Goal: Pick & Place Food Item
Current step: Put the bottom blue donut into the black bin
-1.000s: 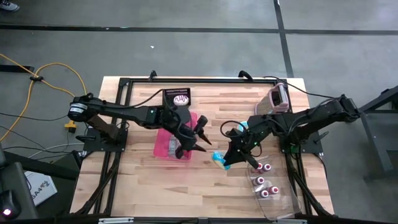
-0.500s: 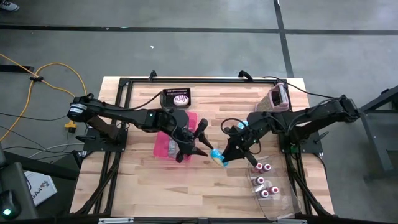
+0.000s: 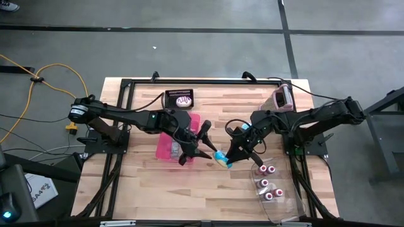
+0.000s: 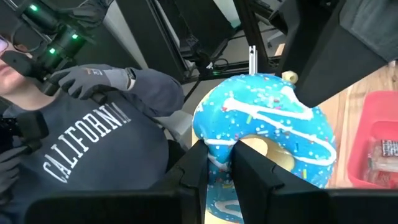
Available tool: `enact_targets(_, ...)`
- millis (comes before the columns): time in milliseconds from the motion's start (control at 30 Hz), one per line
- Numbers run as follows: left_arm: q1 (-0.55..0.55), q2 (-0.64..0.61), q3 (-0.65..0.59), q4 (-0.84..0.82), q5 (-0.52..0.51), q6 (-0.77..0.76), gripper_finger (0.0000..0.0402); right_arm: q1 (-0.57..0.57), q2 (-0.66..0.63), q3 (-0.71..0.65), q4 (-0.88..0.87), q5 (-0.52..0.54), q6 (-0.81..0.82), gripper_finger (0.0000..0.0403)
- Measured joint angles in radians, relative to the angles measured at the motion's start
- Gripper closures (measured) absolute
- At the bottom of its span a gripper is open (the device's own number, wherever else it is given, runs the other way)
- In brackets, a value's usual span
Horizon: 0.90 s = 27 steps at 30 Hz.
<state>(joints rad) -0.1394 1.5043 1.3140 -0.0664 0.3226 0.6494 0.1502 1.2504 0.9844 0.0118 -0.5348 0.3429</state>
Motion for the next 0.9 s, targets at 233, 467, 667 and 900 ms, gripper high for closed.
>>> enact_targets(233,0.017,0.000,0.000,0.018,-0.003,-0.041,0.0247,0.017,0.000,0.000,0.000,0.006,0.001,0.0347)
enact_targets(467,0.028,0.000,0.000,0.016,0.042,-0.079,0.0247,0.018,0.001,0.000,0.000,0.012,-0.003,0.0347)
enact_targets(667,0.025,0.000,0.000,0.016,0.047,-0.082,0.0247,0.010,0.001,0.000,0.002,0.012,-0.031,0.0347)
enact_targets(900,0.025,0.000,0.000,0.016,0.049,-0.082,0.0247,0.011,0.001,0.000,0.031,0.012,-0.060,0.0347)
